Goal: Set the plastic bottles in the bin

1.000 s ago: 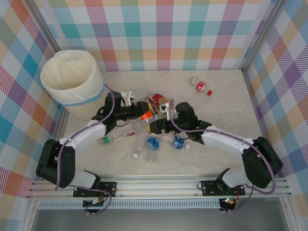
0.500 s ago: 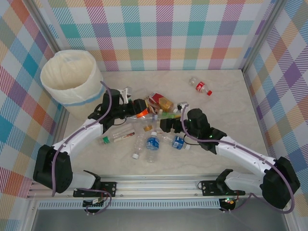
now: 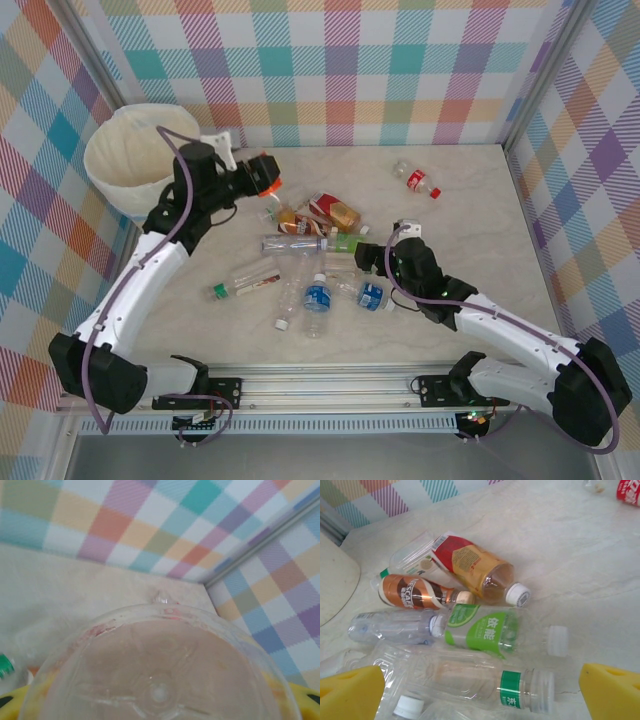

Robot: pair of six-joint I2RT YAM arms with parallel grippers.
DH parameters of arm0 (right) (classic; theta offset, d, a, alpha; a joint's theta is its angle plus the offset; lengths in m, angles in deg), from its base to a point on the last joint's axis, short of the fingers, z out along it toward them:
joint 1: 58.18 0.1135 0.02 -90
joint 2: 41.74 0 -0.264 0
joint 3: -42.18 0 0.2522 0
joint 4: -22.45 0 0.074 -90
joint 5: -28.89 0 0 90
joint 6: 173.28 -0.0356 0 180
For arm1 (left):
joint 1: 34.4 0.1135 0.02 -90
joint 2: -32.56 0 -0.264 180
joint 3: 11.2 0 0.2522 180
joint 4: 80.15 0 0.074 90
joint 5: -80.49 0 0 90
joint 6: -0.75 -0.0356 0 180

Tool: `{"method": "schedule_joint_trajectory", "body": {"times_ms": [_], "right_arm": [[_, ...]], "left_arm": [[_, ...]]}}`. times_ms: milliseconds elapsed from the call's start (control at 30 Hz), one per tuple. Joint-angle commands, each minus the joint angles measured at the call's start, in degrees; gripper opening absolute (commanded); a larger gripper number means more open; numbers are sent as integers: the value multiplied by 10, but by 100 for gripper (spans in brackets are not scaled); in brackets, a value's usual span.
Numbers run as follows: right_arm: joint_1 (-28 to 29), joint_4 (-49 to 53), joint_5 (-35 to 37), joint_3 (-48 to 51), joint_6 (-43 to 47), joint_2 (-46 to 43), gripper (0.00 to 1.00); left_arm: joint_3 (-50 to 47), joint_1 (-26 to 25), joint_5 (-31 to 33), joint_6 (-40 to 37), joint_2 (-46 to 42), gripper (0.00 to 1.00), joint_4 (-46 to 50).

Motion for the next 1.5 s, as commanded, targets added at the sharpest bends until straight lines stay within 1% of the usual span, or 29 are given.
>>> {"method": "schedule_joint_trajectory", "body": {"times_ms": [0, 100, 167, 267, 333, 467, 533, 567, 700, 767, 933, 1000, 1067, 1200, 1267, 1400, 1467], "right_arm": [[1, -19, 42, -7, -1, 0, 100], [1, -45, 52, -3, -7, -1, 100], [2, -66, 53, 3, -10, -1, 100], [1, -64, 51, 1, -10, 3, 100], [2, -54, 48, -3, -10, 5, 100], [1, -38, 47, -7, -16, 4, 100], [1, -37, 48, -5, -18, -1, 100], [1, -37, 48, -5, -19, -2, 100], [1, -29, 49, -5, -20, -6, 100], [1, -25, 50, -5, -21, -7, 100], [1, -18, 53, -6, -31, -5, 100], [1, -18, 53, -8, -36, -1, 100], [1, -17, 57, -12, -42, 6, 100], [1, -7, 55, -27, -46, 21, 100], [1, 6, 49, -40, -42, 29, 100], [1, 20, 41, -54, -39, 41, 100], [1, 18, 39, -55, -41, 46, 100]], "left_arm": [[67, 20, 80, -52, 24, 0, 63], [127, 46, 146, -79, 49, 0, 91], [161, 67, 169, -92, 62, 0, 102], [197, 96, 203, -109, 77, 0, 102], [219, 107, 260, -133, 87, 0, 105], [232, 127, 378, -182, 108, 0, 80], [232, 145, 403, -188, 114, 0, 60], [236, 158, 406, -188, 119, 0, 55], [255, 200, 397, -179, 135, 0, 52], [266, 221, 382, -170, 146, 1, 64], [274, 250, 366, -162, 184, 3, 89], [283, 264, 338, -142, 204, 4, 113], [294, 279, 294, -116, 229, 5, 136], [310, 286, 254, -90, 272, 8, 167], [319, 292, 221, -76, 294, 11, 182], [330, 296, 178, -54, 328, 14, 198], [327, 296, 157, -37, 340, 17, 199]]}}
